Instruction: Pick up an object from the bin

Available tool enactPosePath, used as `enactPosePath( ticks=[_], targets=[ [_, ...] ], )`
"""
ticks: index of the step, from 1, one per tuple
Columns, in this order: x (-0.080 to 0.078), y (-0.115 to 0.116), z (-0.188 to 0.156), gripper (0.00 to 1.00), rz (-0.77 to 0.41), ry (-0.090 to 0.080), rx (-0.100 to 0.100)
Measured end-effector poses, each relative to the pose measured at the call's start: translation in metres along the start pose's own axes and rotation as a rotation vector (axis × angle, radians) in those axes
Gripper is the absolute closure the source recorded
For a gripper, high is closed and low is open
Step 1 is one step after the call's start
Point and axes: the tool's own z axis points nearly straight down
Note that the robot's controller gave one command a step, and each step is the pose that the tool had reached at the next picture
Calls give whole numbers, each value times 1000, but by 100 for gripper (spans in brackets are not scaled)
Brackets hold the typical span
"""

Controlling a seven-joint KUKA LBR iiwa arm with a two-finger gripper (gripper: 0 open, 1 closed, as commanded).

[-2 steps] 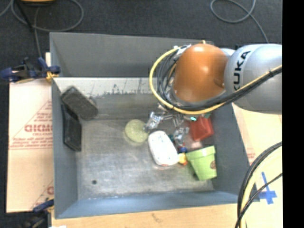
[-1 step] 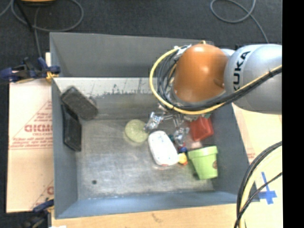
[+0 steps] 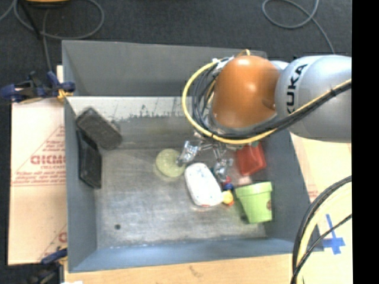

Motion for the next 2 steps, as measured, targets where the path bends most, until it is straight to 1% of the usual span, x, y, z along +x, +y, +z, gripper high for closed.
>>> enactPosePath(
  ticks=[1, 2],
  targets=[
    [-25, 25, -2, 0, -167, 1, -2],
    [-41, 31, -4, 0, -273, -3, 0]
  ],
)
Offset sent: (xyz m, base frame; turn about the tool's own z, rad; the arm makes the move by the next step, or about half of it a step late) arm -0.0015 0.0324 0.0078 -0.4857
